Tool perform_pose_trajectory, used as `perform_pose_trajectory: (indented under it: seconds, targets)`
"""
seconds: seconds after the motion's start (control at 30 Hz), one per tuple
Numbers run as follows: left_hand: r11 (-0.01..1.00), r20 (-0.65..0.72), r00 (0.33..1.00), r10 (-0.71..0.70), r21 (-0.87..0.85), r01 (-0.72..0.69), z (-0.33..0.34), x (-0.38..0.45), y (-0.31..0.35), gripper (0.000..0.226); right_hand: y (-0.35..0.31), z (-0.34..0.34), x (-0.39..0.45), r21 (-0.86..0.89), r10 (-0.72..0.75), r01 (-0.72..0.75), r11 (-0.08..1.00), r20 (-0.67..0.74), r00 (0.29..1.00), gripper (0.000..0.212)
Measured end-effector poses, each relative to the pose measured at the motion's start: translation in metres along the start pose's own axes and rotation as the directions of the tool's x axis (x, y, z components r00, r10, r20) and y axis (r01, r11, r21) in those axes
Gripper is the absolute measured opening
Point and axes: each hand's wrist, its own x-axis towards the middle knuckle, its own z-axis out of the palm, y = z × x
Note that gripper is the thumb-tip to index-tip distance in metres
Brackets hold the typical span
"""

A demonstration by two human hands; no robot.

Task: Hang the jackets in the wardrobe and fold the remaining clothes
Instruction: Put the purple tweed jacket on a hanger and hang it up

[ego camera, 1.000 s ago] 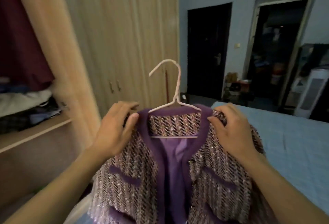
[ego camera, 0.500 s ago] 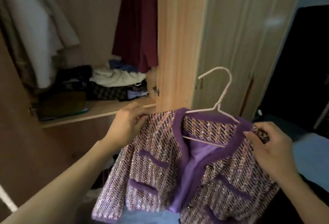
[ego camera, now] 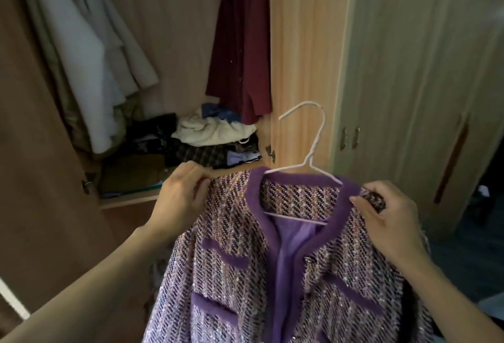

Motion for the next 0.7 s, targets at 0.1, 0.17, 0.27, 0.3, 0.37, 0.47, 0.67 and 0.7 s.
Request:
perform_pose_trajectory:
  seconds: [0.1,0.17,0.27,0.3,0.37,0.47,0.67,0.7]
  targets:
    - [0.993,-0.121,0.992,0.031,0.113,-0.017,0.008,0.015,0.011,0.013,0.006,0.018,0.017,0.021,-0.017,0.017,1.000,-0.006,1.000,0.013]
    - [0.981,-0.210,0.973,0.091,0.185,-0.052,0.014,0.019,0.014,0.014,0.009,0.031,0.025,0.055,-0.005,0.006,0.998,-0.019,1.000,0.013]
    - [0.964,-0.318,0.936,0.153,0.256,-0.070,0.021,0.026,0.010,0.013,0.014,0.055,0.033,0.120,0.022,-0.022,0.993,-0.003,1.000,0.013]
    - [0.959,-0.329,0.930,0.164,0.274,-0.072,0.026,0.028,0.009,0.012,0.012,0.066,0.035,0.131,0.005,-0.005,0.991,-0.003,1.000,0.016]
    - [0.956,-0.301,0.939,0.167,0.284,-0.079,0.038,0.032,0.008,0.010,0.002,0.090,0.041,0.152,-0.051,0.051,0.987,-0.009,0.999,0.021]
    - [0.967,-0.196,0.977,0.082,0.253,-0.030,0.048,0.042,-0.011,0.006,-0.017,0.128,0.053,0.180,-0.096,0.097,0.979,-0.012,0.995,0.022]
    - [0.991,-0.060,0.998,0.008,0.130,-0.001,0.002,0.059,-0.132,0.020,-0.052,0.190,0.083,0.210,-0.150,0.152,0.966,-0.026,0.988,0.014]
    - [0.990,-0.050,0.999,0.000,0.142,0.007,-0.008,0.063,-0.155,0.025,-0.061,0.200,0.088,0.211,-0.161,0.162,0.964,-0.023,0.987,0.014]
